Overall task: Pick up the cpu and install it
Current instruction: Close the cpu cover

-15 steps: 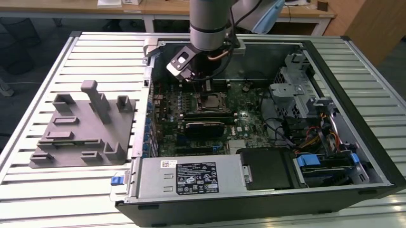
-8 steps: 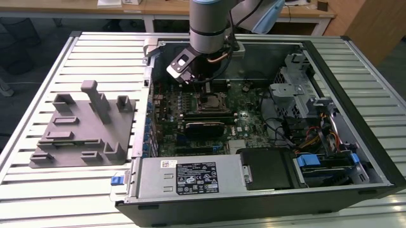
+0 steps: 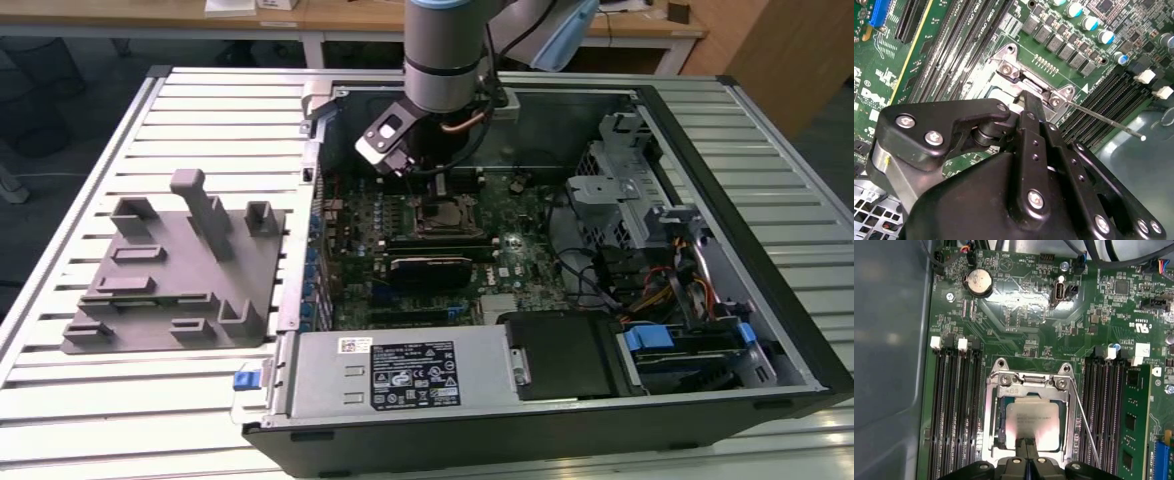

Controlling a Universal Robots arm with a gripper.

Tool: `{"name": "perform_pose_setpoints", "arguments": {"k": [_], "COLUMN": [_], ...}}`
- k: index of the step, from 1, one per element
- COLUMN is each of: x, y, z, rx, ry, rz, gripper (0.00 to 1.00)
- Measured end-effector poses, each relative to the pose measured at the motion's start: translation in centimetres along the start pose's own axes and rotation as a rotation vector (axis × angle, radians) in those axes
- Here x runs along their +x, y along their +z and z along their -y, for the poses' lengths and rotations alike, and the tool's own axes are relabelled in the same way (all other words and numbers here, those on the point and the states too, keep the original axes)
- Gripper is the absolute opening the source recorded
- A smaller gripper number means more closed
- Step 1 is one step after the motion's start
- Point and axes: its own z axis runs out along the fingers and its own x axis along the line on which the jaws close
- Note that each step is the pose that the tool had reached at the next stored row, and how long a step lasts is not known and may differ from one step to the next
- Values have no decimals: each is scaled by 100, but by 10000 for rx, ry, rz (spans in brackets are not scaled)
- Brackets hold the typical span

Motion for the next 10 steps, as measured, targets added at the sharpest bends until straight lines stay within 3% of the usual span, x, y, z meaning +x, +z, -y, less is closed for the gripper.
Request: {"name": "perform_pose_setpoints", "arguments": {"k": [10], "x": [-3], "y": [5], "z": [-97], "rx": [-7], "ry": [1], "rz": [-14], "gripper": [11]}}
